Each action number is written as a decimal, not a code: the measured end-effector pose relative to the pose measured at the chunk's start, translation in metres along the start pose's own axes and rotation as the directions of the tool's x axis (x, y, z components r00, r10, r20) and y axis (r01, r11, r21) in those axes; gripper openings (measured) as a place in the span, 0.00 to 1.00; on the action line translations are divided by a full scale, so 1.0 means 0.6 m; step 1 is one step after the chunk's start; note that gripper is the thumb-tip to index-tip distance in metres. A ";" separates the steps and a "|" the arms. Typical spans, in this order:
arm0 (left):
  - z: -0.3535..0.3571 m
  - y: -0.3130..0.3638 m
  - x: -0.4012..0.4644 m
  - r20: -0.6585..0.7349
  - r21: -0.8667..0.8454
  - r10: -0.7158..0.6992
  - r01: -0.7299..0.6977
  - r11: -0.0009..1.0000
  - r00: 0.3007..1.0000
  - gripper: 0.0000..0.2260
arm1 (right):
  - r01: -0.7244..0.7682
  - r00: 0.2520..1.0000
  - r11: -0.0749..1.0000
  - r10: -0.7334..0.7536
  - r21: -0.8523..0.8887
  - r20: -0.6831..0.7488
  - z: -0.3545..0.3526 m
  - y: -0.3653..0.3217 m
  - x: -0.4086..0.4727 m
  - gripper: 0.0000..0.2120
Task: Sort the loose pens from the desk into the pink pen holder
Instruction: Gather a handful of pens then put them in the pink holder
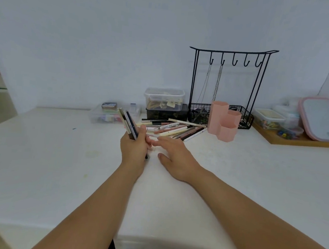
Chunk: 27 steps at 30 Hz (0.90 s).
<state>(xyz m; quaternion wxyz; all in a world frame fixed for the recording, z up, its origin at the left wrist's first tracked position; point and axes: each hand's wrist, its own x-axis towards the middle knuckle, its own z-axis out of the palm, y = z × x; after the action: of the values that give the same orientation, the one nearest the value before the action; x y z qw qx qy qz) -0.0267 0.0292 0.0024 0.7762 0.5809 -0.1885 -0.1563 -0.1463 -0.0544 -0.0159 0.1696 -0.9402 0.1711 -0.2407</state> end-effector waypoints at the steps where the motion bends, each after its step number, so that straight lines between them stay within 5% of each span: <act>1: -0.002 0.001 0.001 -0.050 0.015 0.040 -0.040 0.999 0.998 0.13 | -0.018 0.999 0.999 0.020 -0.033 0.047 0.000 -0.002 -0.001 0.18; 4: -0.009 0.001 0.007 -0.169 0.140 0.166 -0.143 0.980 0.972 0.13 | -0.048 0.982 0.989 0.072 -0.142 0.173 -0.006 -0.016 -0.004 0.20; 9: -0.012 0.004 0.011 -0.223 0.227 0.080 -0.028 0.973 0.972 0.12 | -0.070 0.986 0.989 0.088 -0.128 0.145 -0.011 -0.022 -0.004 0.18; 14: -0.009 0.004 0.005 -0.074 0.216 0.009 0.007 0.976 0.997 0.13 | -0.230 0.973 0.950 0.232 -0.210 -0.014 -0.052 -0.017 -0.004 0.07; 16: -0.005 0.009 -0.002 0.010 0.188 -0.001 -0.001 0.982 1.000 0.11 | -0.285 0.958 0.924 0.283 -0.253 -0.048 -0.070 -0.009 -0.007 0.09; 22: -0.003 0.005 0.004 0.193 0.102 -0.018 -0.002 0.995 0.981 0.06 | -0.319 0.945 0.940 0.325 -0.117 0.028 -0.088 0.014 -0.013 0.15; 27: -0.007 0.000 0.009 0.246 0.114 -0.047 0.019 0.993 0.968 0.11 | -0.312 0.950 0.950 0.312 -0.029 0.009 -0.072 0.017 -0.008 0.04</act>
<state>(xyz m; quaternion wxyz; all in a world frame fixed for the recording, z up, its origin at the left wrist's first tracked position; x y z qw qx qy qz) -0.0201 0.0301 0.0018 0.7104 0.6022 -0.2826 -0.2300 -0.1746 -0.0717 0.0138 0.1940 -0.9052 0.3195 -0.2023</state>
